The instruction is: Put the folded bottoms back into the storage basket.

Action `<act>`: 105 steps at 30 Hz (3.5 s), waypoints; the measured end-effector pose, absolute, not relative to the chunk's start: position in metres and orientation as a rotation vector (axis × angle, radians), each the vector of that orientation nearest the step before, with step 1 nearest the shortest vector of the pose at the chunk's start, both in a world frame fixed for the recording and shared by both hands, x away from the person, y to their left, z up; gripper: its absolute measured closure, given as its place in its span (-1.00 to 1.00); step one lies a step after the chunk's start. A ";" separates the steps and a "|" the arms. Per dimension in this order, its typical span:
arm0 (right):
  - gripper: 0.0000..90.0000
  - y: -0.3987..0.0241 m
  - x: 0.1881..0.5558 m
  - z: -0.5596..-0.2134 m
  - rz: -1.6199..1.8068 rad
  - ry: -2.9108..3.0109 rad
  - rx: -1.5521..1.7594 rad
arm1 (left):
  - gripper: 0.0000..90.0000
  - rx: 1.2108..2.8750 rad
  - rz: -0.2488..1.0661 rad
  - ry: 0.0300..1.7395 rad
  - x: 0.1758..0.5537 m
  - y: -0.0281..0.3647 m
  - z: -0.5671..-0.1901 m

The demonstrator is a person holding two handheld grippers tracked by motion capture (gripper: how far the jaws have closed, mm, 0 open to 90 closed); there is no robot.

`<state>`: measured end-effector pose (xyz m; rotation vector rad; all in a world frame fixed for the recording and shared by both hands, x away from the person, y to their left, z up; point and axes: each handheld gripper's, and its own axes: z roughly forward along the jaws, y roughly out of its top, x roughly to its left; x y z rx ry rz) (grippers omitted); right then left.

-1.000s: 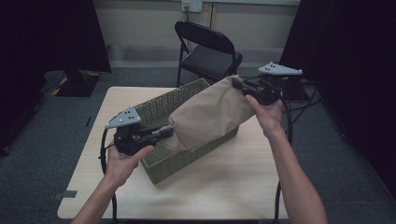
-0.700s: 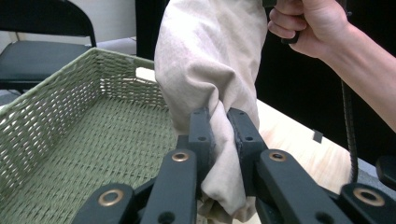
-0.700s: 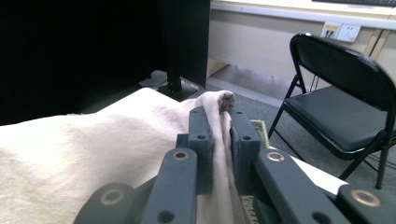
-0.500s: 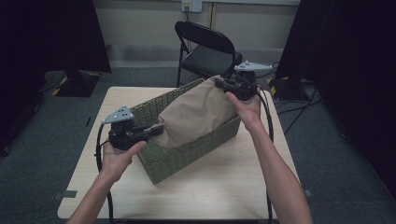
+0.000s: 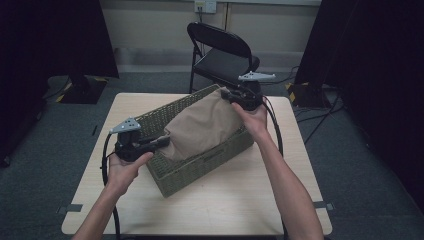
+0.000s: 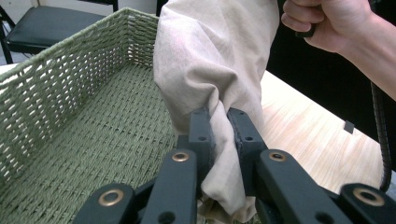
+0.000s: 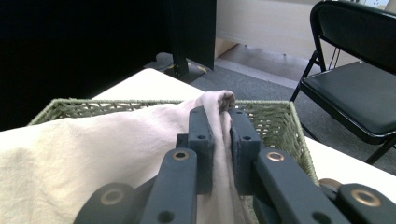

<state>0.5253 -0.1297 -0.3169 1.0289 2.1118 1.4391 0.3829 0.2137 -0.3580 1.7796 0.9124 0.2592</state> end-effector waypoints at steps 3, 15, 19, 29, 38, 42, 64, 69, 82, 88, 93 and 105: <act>0.82 -0.129 0.527 -0.322 1.427 2.120 1.041 | 0.81 1.781 0.254 0.924 0.385 0.214 -0.361; 0.82 -0.126 0.533 -0.338 1.400 2.141 1.069 | 0.81 1.805 0.248 0.968 0.393 0.216 -0.374; 0.82 -0.124 0.535 -0.344 1.385 2.151 1.076 | 0.81 1.817 0.246 0.981 0.395 0.216 -0.378; 0.82 -0.122 0.541 -0.358 1.329 2.183 1.099 | 0.81 1.833 0.227 1.014 0.403 0.216 -0.391; 0.82 -0.119 0.543 -0.369 1.281 2.209 1.113 | 0.81 1.870 0.220 1.043 0.407 0.213 -0.400; 0.82 -0.116 0.545 -0.373 1.249 2.221 1.118 | 0.81 1.891 0.227 1.065 0.410 0.212 -0.403; -0.02 -0.119 0.551 -0.373 1.233 2.193 1.130 | 0.20 1.848 0.333 1.128 0.414 0.227 -0.402; -0.09 -0.130 0.545 -0.368 1.269 2.188 1.097 | 0.16 1.841 0.332 1.095 0.408 0.226 -0.396; -0.10 -0.173 0.530 -0.365 1.281 2.144 1.098 | -0.08 1.787 0.373 1.127 0.383 0.245 -0.387; -0.03 -0.198 0.531 -0.377 1.241 2.120 1.164 | -0.19 1.774 0.418 1.162 0.378 0.253 -0.390; 0.06 -0.210 0.534 -0.392 1.207 2.131 1.216 | -0.29 1.733 0.459 1.229 0.380 0.262 -0.390; 0.72 -0.212 0.534 -0.415 1.139 2.208 1.224 | -0.14 1.773 0.448 1.310 0.388 0.262 -0.413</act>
